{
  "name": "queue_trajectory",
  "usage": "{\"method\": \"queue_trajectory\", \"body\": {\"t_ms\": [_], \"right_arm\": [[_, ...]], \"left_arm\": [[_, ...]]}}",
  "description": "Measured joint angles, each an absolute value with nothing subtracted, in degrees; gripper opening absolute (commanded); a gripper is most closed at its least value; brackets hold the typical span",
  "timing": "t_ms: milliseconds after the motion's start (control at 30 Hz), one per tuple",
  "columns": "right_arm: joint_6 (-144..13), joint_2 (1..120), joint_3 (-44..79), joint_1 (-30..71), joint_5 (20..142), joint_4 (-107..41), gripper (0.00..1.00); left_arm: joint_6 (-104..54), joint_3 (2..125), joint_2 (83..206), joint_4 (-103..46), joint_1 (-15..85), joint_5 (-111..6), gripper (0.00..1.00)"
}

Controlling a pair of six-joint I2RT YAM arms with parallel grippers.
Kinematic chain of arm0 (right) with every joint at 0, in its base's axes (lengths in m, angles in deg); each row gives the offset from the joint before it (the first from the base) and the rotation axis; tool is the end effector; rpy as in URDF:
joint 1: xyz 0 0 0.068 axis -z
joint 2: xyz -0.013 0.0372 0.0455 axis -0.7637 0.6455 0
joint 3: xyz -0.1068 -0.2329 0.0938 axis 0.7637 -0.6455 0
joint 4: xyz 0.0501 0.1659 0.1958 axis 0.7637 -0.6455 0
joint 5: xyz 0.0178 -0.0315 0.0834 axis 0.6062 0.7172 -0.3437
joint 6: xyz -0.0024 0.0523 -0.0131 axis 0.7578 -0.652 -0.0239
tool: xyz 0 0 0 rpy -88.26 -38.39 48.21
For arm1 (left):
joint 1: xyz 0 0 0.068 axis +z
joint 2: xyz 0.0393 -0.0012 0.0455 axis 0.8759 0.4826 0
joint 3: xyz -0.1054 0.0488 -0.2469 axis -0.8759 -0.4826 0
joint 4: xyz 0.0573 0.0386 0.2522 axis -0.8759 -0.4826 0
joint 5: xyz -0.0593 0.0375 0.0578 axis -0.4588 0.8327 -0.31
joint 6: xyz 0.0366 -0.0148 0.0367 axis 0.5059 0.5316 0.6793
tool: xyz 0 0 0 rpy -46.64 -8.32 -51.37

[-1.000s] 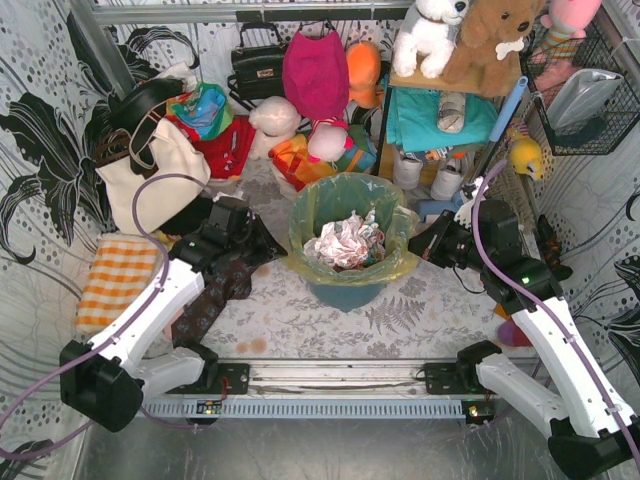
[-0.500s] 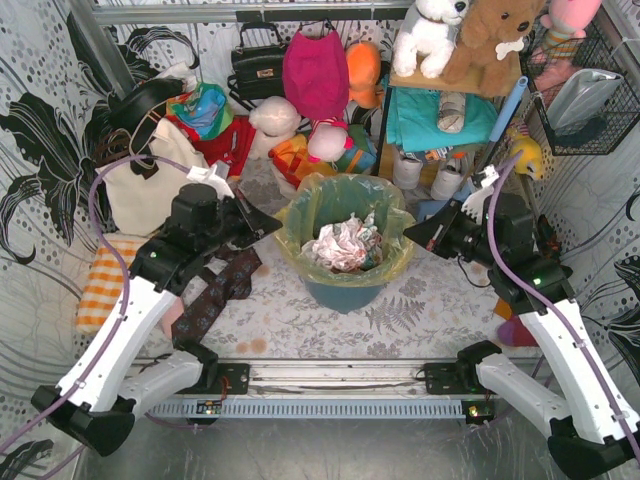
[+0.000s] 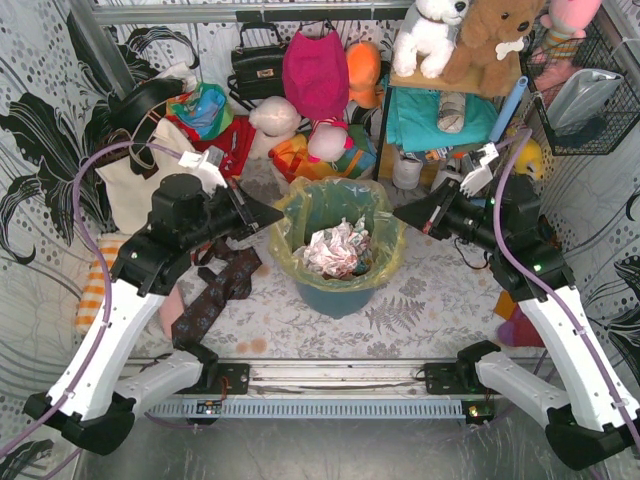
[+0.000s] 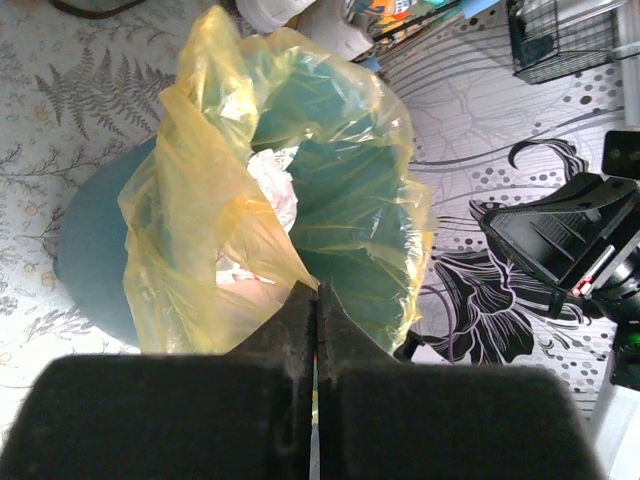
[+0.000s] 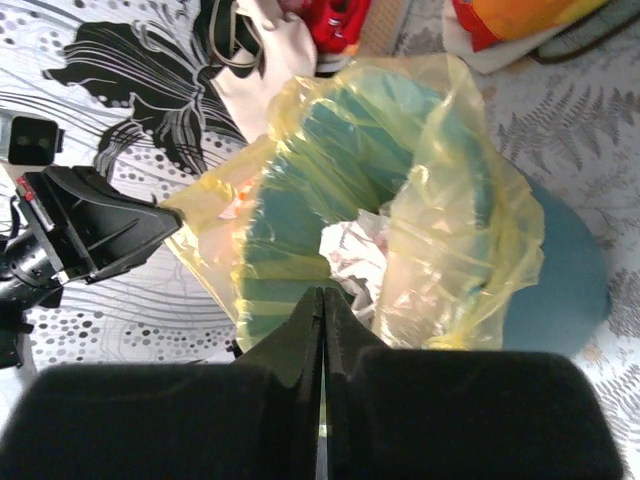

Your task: Tie the trash bag

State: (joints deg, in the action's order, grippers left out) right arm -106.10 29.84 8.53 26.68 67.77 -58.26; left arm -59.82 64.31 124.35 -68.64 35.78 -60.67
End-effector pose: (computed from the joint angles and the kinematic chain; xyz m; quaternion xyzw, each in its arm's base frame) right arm 0.1584 0.0814 0.4242 0.0457 0.7592 0.4795 0.4377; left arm 0.1635 -0.0885 0.4233 -0.0680 0.8151 -0.4239 0.3889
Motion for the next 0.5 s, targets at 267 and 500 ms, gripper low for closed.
{"method": "queue_trajectory", "body": {"t_ms": [267, 500], "right_arm": [[-107.4, 30.4, 9.1, 26.7, 65.7, -54.7, 0.0], [-102.6, 30.4, 11.1, 26.7, 75.8, -69.4, 0.24]], "left_arm": [[-59.6, 66.7, 124.3, -70.0, 35.8, -60.9, 0.0], [-58.3, 65.3, 124.2, -73.5, 35.8, -58.8, 0.0]]}}
